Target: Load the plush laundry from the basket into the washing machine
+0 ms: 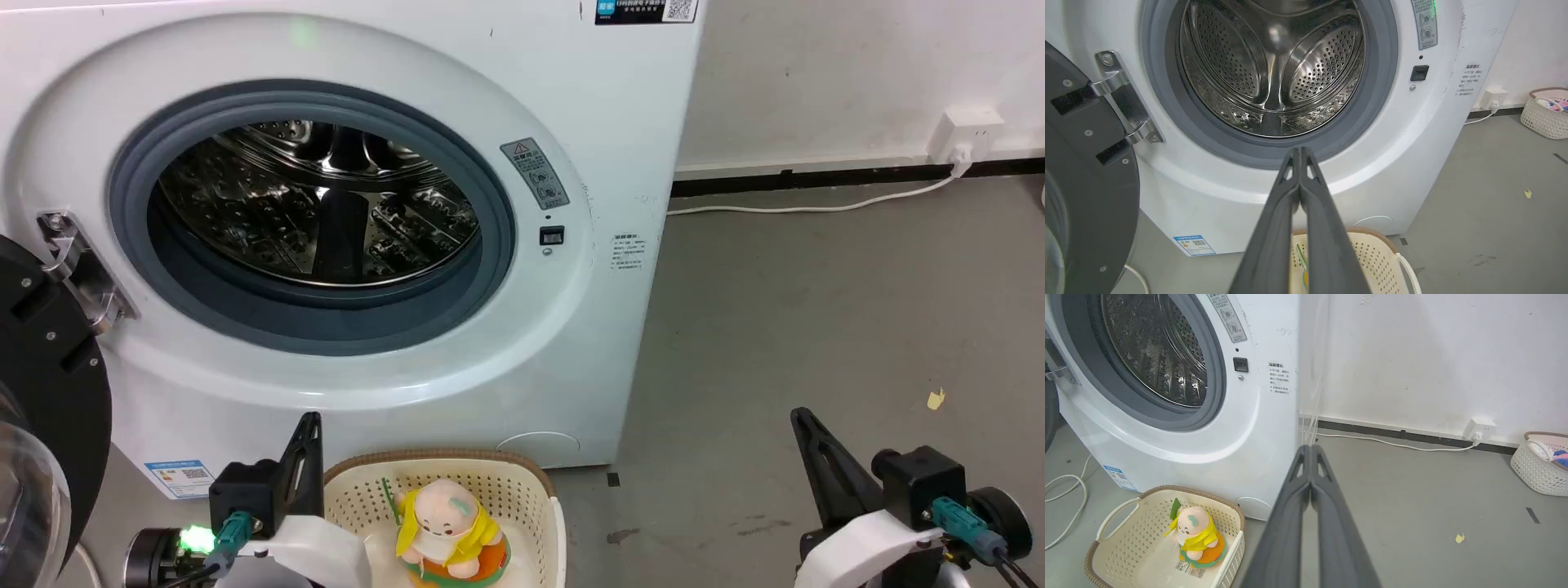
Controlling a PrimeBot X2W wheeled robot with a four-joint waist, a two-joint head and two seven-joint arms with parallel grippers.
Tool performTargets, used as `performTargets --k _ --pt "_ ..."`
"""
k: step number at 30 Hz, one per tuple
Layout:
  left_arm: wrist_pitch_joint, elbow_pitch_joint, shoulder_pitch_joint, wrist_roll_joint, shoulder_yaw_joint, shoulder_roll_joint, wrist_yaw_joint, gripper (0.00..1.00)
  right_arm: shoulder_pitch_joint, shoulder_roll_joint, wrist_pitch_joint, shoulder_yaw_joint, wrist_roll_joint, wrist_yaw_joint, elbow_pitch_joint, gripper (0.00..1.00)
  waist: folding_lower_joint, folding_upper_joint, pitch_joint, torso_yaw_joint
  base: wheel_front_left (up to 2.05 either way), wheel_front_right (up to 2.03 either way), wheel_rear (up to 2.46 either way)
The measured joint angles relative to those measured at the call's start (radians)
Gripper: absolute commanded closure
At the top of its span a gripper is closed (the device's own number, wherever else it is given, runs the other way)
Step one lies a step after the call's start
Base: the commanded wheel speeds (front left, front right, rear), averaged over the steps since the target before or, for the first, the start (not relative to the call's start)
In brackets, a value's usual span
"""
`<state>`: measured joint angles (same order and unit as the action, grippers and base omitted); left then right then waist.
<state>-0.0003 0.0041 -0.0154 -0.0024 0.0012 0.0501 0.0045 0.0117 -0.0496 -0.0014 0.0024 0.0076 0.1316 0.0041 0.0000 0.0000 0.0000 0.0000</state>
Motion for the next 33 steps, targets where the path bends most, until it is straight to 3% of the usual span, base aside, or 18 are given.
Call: performTargets --k 32,33 --pt "0.000 0.000 0.000 0.000 0.000 0.000 0.000 1.00 0.000 0.000 0.000 0.000 0.000 0.000 0.000 1.00 0.0000 0.0000 0.000 0.000 0.00 0.00 0.00" --pt "0.000 0.000 0.000 0.000 0.000 0.000 0.000 0.00 0.000 0.000 0.000 0.000 0.000 0.000 0.000 0.00 0.0000 0.0000 0.000 0.000 0.00 0.00 0.00"
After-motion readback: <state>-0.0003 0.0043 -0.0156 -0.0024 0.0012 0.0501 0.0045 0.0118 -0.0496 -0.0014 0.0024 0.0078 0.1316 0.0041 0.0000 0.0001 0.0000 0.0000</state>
